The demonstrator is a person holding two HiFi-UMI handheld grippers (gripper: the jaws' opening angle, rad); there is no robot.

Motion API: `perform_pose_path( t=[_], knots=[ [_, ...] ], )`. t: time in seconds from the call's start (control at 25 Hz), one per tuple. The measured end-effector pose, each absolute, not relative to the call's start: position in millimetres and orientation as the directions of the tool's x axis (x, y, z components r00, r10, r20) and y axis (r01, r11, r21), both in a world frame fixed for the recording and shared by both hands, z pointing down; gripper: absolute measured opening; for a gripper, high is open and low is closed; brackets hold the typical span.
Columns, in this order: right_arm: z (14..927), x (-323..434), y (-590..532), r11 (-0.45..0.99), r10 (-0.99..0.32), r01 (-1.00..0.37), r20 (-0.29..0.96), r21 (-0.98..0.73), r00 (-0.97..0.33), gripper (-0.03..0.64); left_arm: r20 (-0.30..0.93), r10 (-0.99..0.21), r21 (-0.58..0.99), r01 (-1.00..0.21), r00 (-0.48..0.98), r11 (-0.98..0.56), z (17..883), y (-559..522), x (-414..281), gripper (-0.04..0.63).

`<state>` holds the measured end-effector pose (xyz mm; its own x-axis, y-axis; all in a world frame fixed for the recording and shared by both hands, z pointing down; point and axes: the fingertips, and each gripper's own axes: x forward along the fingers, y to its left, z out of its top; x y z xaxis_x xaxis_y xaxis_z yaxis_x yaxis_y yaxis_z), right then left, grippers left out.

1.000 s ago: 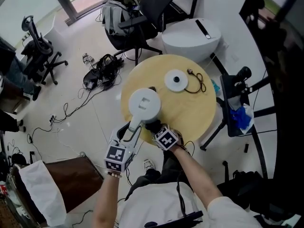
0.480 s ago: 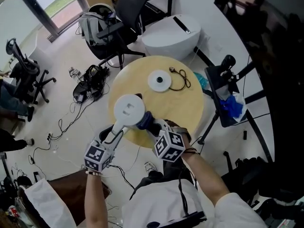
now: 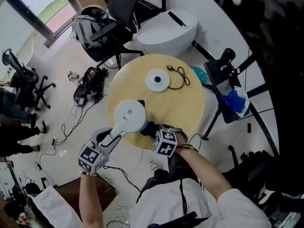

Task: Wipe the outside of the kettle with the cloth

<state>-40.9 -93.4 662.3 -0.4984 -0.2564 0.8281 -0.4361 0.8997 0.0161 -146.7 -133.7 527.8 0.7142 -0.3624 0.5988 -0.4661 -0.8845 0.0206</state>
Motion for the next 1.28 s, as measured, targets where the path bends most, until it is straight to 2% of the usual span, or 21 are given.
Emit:
perform_pose_path(
  t=[0.16, 0.32, 0.6, 0.92, 1.08, 1.28],
  knots=[
    [705.9, -42.1, -90.4, 0.897, -0.173, -0.437, 0.857, -0.066, -0.485, 0.072, 0.634, -0.299, 0.025, -0.405, 0.713, -0.914, 530.9, -134.6, -147.5, 0.166],
    [715.7, -40.5, -88.4, 0.903, -0.153, -0.423, 0.863, -0.075, -0.481, 0.072, 0.700, -0.222, 0.016, -0.325, 0.679, -0.946, 535.8, -137.5, -149.6, 0.167],
    [669.0, -23.8, -95.9, 0.907, -0.281, -0.415, 0.838, 0.072, -0.468, 0.073, 0.751, -0.143, -0.003, -0.214, 0.645, -0.977, 531.0, -152.7, -146.6, 0.166],
    [581.1, -2.0, -107.7, 0.889, -0.425, -0.378, 0.769, 0.257, -0.477, 0.074, 0.842, -0.097, -0.079, -0.057, 0.531, -0.995, 540.8, -163.3, -149.2, 0.167],
    [562.5, 0.6, -105.7, 0.897, -0.431, -0.318, 0.768, 0.308, -0.474, 0.074, 0.871, -0.113, -0.124, -0.008, 0.478, -0.992, 540.1, -171.7, -148.0, 0.169],
    [585.7, -4.6, -101.9, 0.931, -0.347, -0.288, 0.794, 0.225, -0.500, 0.074, 0.870, -0.135, -0.157, 0.006, 0.474, -0.988, 538.7, -180.1, -143.2, 0.172]
  ],
)
